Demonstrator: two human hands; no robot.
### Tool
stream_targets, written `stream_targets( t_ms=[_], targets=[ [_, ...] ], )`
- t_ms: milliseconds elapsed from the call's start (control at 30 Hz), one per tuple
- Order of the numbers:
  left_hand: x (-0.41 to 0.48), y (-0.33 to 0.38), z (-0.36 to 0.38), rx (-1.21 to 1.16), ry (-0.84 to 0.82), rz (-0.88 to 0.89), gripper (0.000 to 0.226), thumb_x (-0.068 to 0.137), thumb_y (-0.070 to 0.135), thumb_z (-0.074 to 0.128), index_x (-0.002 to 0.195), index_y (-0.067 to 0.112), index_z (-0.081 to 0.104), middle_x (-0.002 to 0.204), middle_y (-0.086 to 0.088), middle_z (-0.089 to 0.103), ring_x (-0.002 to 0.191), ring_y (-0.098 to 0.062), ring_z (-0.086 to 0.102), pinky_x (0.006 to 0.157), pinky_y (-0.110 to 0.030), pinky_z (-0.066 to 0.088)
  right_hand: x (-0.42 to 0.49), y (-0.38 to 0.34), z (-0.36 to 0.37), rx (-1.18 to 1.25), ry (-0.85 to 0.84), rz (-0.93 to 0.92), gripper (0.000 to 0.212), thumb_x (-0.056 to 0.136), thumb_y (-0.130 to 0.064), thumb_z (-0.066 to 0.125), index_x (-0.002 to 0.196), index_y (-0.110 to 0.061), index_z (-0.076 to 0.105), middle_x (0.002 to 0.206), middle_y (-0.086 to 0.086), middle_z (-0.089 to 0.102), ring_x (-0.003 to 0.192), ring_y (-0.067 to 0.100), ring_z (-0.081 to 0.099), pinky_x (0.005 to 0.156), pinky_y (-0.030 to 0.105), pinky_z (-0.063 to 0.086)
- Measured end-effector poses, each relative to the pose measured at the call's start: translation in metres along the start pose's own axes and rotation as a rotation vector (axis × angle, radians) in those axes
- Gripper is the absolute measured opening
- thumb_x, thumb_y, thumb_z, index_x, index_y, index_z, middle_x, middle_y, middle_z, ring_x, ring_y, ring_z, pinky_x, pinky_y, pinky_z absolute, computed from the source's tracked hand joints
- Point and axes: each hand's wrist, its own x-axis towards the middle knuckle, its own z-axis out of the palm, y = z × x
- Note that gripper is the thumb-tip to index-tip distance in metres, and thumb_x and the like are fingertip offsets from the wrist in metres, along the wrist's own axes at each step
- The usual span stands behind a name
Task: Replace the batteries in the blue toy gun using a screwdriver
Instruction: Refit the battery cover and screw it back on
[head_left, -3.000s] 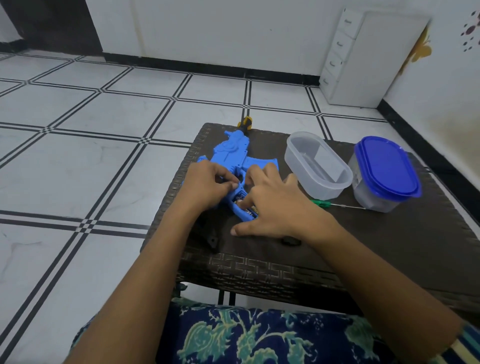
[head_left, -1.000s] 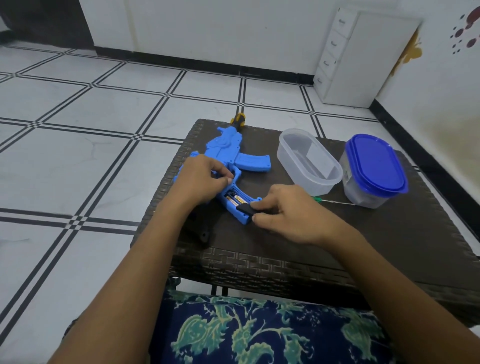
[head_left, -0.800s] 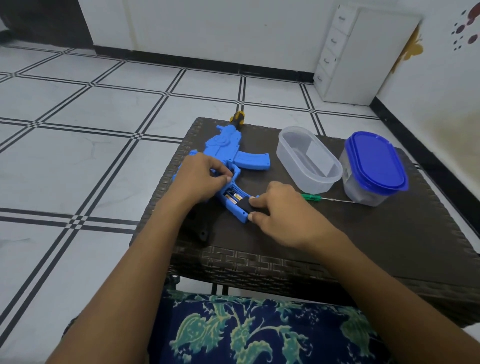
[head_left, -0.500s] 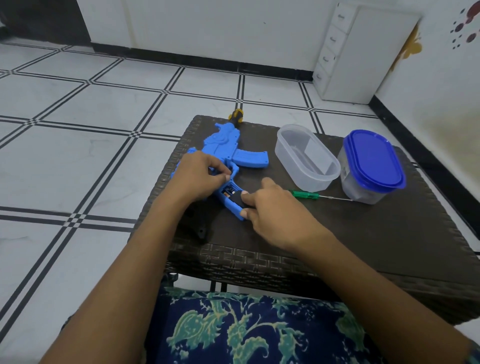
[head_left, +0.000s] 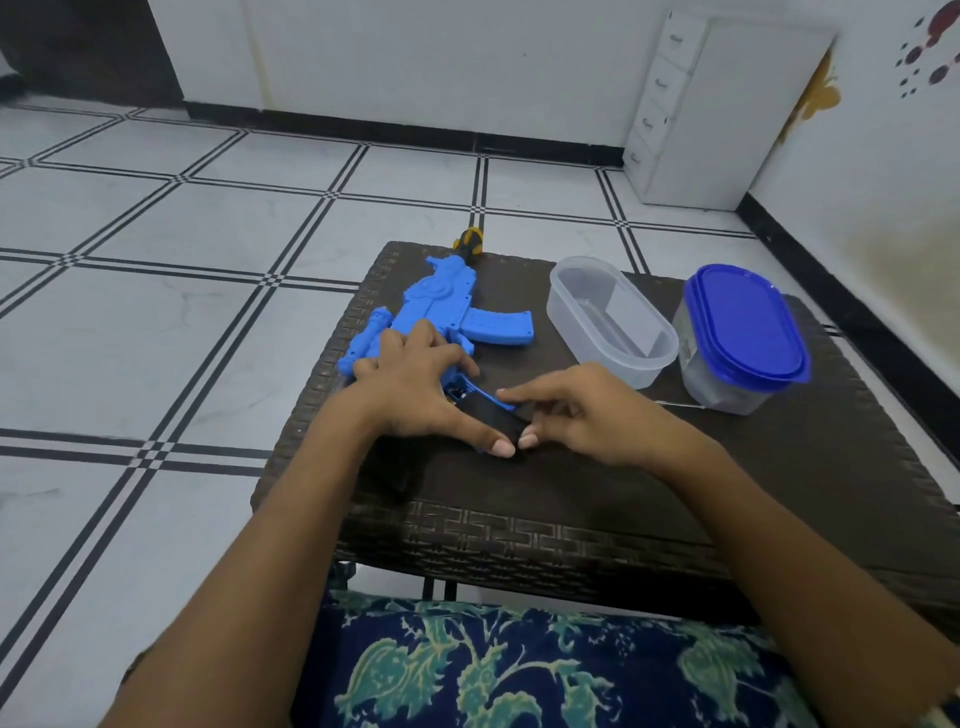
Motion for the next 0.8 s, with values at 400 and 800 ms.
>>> stream_targets(
  t_ms=[400,800],
  targets=[
    [0.004,-0.009,0.003,-0.075,0.067,0.038,0.082,0.032,0.086,0.059,0.104,0.046,0.059,0.1,0.015,0.036,0.105,-0.01,0.033,0.1,-0.046,0.033,0.021,-0.025,0.002,-0.137,0.04,0.0,0.031,0.09,-0.018,0.067,0.12,-0.017,0.068,0.116,0.0,0.069,0.097,0.01,0.061,0.091,0.033,0.051],
    [-0.004,-0.021,-0.001,-0.257,0.18,0.209,0.06,0.067,0.026,0.085,0.123,0.021,0.064,0.13,0.009,0.057,0.115,-0.005,0.053,0.093,-0.014,0.042,0.014,-0.021,0.006,-0.188,0.13,-0.196,0.033,0.07,-0.022,0.085,0.101,-0.015,0.075,0.101,0.0,0.067,0.092,0.014,0.06,0.083,0.039,0.051]
  ],
)
